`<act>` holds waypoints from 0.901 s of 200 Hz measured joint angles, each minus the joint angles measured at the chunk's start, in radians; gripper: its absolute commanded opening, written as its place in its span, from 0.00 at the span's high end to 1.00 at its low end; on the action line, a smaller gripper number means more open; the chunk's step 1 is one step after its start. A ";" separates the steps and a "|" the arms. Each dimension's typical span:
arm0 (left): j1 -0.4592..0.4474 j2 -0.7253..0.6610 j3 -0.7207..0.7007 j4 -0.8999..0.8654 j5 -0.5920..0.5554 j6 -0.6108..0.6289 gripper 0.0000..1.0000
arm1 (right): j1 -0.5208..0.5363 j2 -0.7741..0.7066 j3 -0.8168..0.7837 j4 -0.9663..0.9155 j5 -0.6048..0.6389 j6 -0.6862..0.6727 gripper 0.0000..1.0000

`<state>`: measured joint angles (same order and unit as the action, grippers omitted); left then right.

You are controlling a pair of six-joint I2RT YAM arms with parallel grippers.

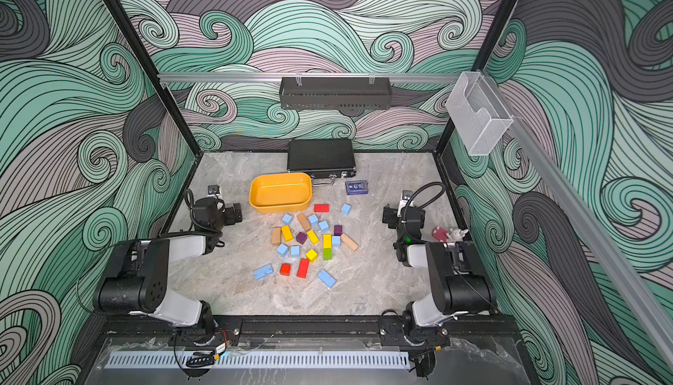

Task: Pick out the blue building blocks
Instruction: Pick up the building block from the center of the board.

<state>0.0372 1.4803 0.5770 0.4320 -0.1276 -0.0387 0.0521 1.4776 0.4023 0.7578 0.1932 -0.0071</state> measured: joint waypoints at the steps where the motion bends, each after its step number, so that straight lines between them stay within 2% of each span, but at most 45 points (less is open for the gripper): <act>1: 0.000 -0.006 0.006 -0.008 0.000 0.000 0.01 | 0.000 -0.006 0.003 -0.008 0.002 0.000 0.01; 32: 0.000 -0.177 0.098 -0.141 0.014 -0.005 0.01 | 0.008 -0.138 0.109 -0.180 0.026 0.020 0.01; 51: 0.000 -0.261 0.169 -0.241 0.065 0.005 0.01 | 0.017 -0.201 0.195 -0.307 0.029 0.049 0.01; 96: 0.000 -0.406 0.305 -0.520 0.182 0.024 0.01 | 0.068 -0.245 0.431 -0.650 -0.012 0.124 0.01; 136: 0.000 -0.610 0.278 -0.669 0.281 0.022 0.01 | 0.155 -0.231 0.599 -0.951 -0.090 0.190 0.01; 180: -0.007 -0.753 0.201 -0.799 0.375 0.020 0.02 | 0.249 -0.187 0.663 -1.177 -0.143 0.244 0.03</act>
<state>0.0299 0.7273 0.7776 -0.3672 0.2470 -0.0185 0.3016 1.2907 1.0657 -0.4194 0.0505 0.2371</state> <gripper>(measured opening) 0.986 0.982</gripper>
